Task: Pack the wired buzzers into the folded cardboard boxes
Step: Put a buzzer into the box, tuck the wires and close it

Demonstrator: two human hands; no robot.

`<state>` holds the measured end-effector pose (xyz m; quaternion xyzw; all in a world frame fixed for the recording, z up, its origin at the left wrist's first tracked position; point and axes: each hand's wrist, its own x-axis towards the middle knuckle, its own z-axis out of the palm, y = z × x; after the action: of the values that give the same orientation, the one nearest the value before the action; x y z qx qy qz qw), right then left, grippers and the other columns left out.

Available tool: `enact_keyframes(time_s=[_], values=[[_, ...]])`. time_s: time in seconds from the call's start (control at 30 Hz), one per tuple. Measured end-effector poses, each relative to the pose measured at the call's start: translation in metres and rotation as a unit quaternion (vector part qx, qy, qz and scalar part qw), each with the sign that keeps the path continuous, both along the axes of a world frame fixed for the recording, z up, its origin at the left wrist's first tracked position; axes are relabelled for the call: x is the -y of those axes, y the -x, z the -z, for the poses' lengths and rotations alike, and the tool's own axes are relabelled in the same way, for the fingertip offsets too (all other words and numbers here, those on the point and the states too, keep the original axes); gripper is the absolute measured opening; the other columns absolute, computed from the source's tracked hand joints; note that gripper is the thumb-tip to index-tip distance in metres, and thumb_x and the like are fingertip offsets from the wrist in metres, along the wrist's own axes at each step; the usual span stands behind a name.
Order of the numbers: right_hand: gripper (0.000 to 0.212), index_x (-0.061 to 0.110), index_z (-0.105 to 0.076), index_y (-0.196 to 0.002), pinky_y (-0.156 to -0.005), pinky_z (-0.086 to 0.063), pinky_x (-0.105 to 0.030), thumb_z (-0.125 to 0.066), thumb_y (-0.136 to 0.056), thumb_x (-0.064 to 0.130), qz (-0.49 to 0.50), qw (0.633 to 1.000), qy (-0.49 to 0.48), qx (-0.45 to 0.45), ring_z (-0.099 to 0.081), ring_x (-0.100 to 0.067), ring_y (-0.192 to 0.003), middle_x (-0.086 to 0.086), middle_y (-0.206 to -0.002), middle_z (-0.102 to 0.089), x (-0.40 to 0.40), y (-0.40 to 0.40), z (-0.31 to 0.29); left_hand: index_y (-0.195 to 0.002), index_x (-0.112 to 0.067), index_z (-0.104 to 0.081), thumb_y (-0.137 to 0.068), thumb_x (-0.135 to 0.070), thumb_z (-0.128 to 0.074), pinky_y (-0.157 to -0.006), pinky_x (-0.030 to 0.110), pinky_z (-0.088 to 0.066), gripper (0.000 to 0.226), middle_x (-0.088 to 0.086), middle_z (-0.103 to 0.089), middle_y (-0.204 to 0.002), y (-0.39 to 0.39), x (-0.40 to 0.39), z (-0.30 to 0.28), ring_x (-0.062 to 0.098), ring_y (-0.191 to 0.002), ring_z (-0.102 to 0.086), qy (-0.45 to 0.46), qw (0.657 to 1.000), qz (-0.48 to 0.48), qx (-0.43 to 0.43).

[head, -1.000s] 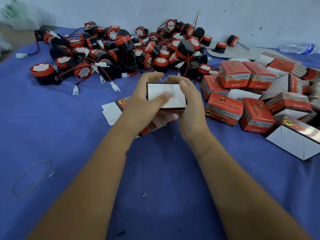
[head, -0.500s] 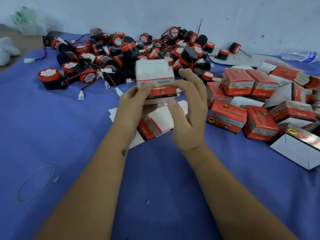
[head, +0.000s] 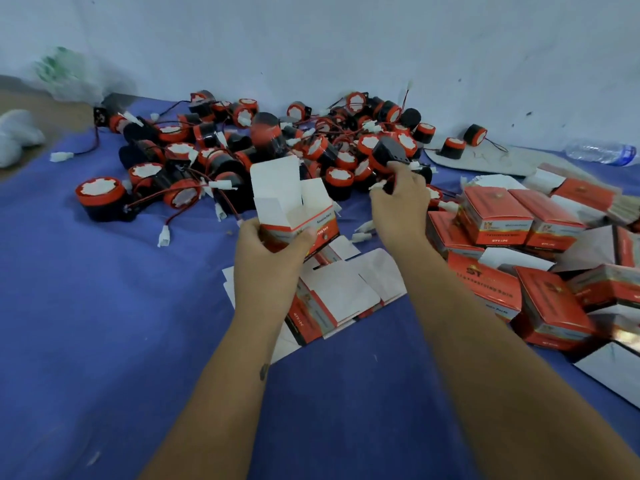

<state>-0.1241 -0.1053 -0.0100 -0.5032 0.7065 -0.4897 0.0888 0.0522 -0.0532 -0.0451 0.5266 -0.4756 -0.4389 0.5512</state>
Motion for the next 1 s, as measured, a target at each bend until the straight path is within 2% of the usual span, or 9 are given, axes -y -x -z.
enact_keyframes(time_s=[0.13, 0.27, 0.37, 0.43, 0.57, 0.67, 0.8, 0.87, 1.0], values=[[0.059, 0.013, -0.034, -0.147, -0.111, -0.030, -0.045, -0.053, -0.091, 0.011, 0.045, 0.997, 0.024, -0.055, -0.028, -0.033, -0.135, -0.015, -0.149, -0.033, 0.034, 0.013, -0.009, -0.110, -0.037, -0.052, -0.079, -0.042, -0.076, -0.080, 0.028, -0.053, 0.040, -0.018, -0.062, -0.107, 0.001, 0.002, 0.002, 0.001, -0.096, -0.061, -0.007, 1.000, 0.005, 0.025], [0.068, 0.009, -0.018, -0.153, -0.114, -0.019, -0.045, -0.043, -0.099, 0.042, 0.078, 0.984, -0.118, -0.111, -0.022, -0.038, -0.140, -0.017, -0.155, -0.028, 0.070, 0.033, -0.019, -0.120, -0.032, -0.051, -0.073, -0.045, -0.079, -0.085, 0.032, -0.054, 0.056, -0.013, -0.061, -0.115, 0.001, 0.003, 0.003, 0.005, -0.102, -0.061, -0.008, 0.999, 0.020, 0.045], [0.064, 0.003, -0.037, -0.142, -0.109, -0.027, -0.045, -0.038, -0.099, 0.050, 0.108, 0.969, -0.191, -0.117, -0.029, -0.039, -0.135, -0.020, -0.146, -0.041, 0.084, 0.043, -0.025, -0.122, -0.034, -0.048, -0.072, -0.046, -0.081, -0.084, 0.027, -0.052, 0.061, -0.015, -0.058, -0.117, 0.001, 0.004, 0.004, 0.004, -0.103, -0.058, -0.007, 0.998, 0.026, 0.063], [0.055, 0.006, -0.048, -0.132, -0.105, -0.033, -0.046, -0.044, -0.097, 0.048, 0.108, 0.974, -0.191, -0.063, -0.030, -0.039, -0.133, -0.020, -0.138, -0.046, 0.084, 0.046, -0.025, -0.123, -0.035, -0.047, -0.073, -0.046, -0.080, -0.084, 0.026, -0.052, 0.061, -0.015, -0.058, -0.118, 0.001, 0.005, 0.004, 0.004, -0.104, -0.058, -0.010, 0.997, 0.025, 0.068], [0.046, 0.012, -0.062, -0.108, -0.095, -0.043, -0.044, -0.063, -0.077, 0.046, 0.125, 0.989, -0.084, -0.001, -0.040, -0.033, -0.119, -0.012, -0.112, -0.060, 0.072, 0.030, -0.023, -0.125, -0.032, -0.050, -0.072, -0.046, -0.080, -0.088, 0.031, -0.053, 0.063, -0.014, -0.060, -0.119, 0.002, 0.004, 0.004, 0.007, -0.107, -0.058, 0.005, 0.997, 0.013, 0.074], [0.048, 0.018, -0.051, -0.105, -0.086, -0.049, -0.045, -0.069, -0.068, 0.042, 0.108, 0.991, 0.069, 0.034, -0.051, -0.025, -0.105, -0.004, -0.107, -0.058, 0.048, 0.003, -0.019, -0.127, -0.030, -0.052, -0.072, -0.046, -0.081, -0.098, 0.043, -0.050, 0.064, -0.011, -0.059, -0.123, 0.002, 0.004, 0.004, 0.014, -0.120, -0.052, 0.016, 0.996, -0.002, 0.087], [0.051, 0.029, -0.037, -0.109, -0.071, -0.053, -0.019, -0.073, -0.074, 0.019, -0.046, 0.970, 0.187, 0.151, -0.062, -0.005, -0.088, 0.007, -0.102, -0.056, 0.008, -0.025, -0.008, -0.127, -0.028, -0.054, -0.073, -0.044, -0.081, -0.099, 0.047, -0.048, 0.063, -0.011, -0.059, -0.120, 0.001, 0.003, 0.003, 0.021, -0.123, -0.050, 0.037, 0.993, -0.020, 0.113], [0.057, 0.032, -0.035, -0.109, -0.076, -0.051, -0.016, -0.074, -0.075, 0.006, -0.069, 0.964, 0.224, 0.128, -0.058, -0.001, -0.092, 0.016, -0.104, -0.050, -0.012, -0.035, -0.006, -0.126, -0.028, -0.055, -0.073, -0.045, -0.081, -0.098, 0.048, -0.049, 0.062, -0.010, -0.059, -0.118, 0.000, 0.003, 0.002, 0.022, -0.121, -0.051, 0.042, 0.991, -0.022, 0.125], [0.071, 0.030, -0.041, -0.127, -0.099, -0.049, -0.032, -0.077, -0.072, 0.003, -0.080, 0.966, 0.245, 0.013, -0.050, -0.012, -0.118, 0.017, -0.125, -0.046, -0.048, -0.048, 0.000, -0.120, -0.031, -0.055, -0.070, -0.047, -0.083, -0.094, 0.045, -0.052, 0.059, -0.011, -0.062, -0.111, -0.003, 0.002, 0.002, 0.018, -0.112, -0.057, 0.033, 0.994, -0.005, 0.105]])
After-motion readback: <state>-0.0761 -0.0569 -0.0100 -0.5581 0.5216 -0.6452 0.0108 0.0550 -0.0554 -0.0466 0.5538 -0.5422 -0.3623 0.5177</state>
